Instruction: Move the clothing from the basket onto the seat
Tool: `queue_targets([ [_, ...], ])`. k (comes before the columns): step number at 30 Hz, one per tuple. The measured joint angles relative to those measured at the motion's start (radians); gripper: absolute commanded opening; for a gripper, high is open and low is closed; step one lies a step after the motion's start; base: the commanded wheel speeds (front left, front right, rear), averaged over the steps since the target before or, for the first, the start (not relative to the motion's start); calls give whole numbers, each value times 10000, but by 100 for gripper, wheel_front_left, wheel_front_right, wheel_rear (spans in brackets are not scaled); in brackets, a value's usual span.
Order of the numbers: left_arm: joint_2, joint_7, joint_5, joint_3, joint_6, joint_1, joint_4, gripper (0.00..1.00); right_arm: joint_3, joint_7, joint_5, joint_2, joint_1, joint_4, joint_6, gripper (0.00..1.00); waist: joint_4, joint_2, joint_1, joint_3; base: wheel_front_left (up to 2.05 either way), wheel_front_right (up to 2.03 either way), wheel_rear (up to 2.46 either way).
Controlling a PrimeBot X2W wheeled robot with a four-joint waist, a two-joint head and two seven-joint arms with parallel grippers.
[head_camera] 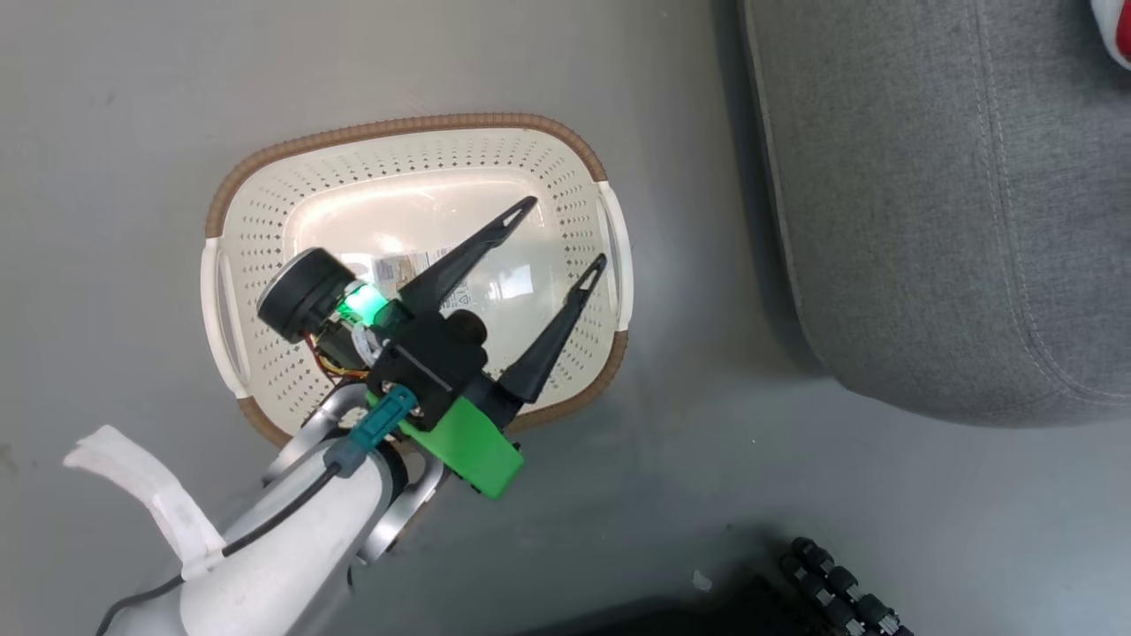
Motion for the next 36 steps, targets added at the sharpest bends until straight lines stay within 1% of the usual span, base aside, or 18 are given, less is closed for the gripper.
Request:
queue_targets([
  [3, -33, -144, -203, 102, 178, 231, 211, 100, -284, 2, -13, 794, 662, -257, 2, 100, -63, 0, 0, -294, 0, 0, 0],
  [5, -105, -299, -399, 130, 199, 448, 339, 100, -382, 0, -6, 1237, 1238, -405, 2, 100, -114, 0, -1, -593, 0, 0, 0],
  [9, -268, -738, -832, 169, 176, 918, 633, 100, -374, 2, 134, 1735, 2302, -571, 0, 100, -203, 0, -2, -1281, 0, 0, 0],
  [11, -349, -1106, -997, 341, 330, 1198, 871, 100, -198, 2, 226, 1900, 2842, -593, 0, 100, -214, -1, -2, -1699, 0, 0, 0],
  [16, -637, -1745, -1494, 803, 681, 2005, 1300, 100, 982, 2, 711, 2088, 3847, -328, 0, 100, -128, 0, -2, -2707, 0, 0, 0],
  [20, -907, -1946, -1730, 1367, 959, 2741, 1609, 100, 2529, 2, 1413, 2094, 4446, 36, 0, 100, 60, 0, -2, -3544, 0, 0, 0],
  [21, -986, -1952, -1764, 1592, 1049, 3016, 1707, 100, 3064, 2, 1624, 2100, 4600, 77, 0, 100, 138, 0, -2, -3812, 0, 0, 0],
  [23, -1181, -1975, -1841, 2027, 1135, 3391, 1689, 100, 3716, 2, 1820, 2113, 4796, 65, 0, 100, 251, 0, -2, -4161, 0, 0, 0],
  [26, -1442, -1994, -1515, 3018, 1289, 4050, 1384, 100, 4625, 2, 1962, 2105, 5090, -63, 0, 100, 468, 0, -3, -4774, 0, 0, 0],
  [30, -1829, -1994, -997, 4215, 1243, 5299, 1204, 100, 5716, 2, 2309, 2113, 5370, -355, 0, 100, 784, 0, -3, -5578, 0, 0, 0],
  [34, -2213, -1994, -391, 5254, 1020, 6226, 1051, 100, 6406, 2, 2694, 2107, 5564, -786, 0, 100, 1083, -1, -2, -6310, 0, 0, 0],
  [36, -2406, -1994, -61, 5682, 842, 6624, 865, 100, 6767, 2, 2784, 2105, 5628, -1053, 0, 100, 1234, 0, -3, -6647, 0, 0, 0],
])
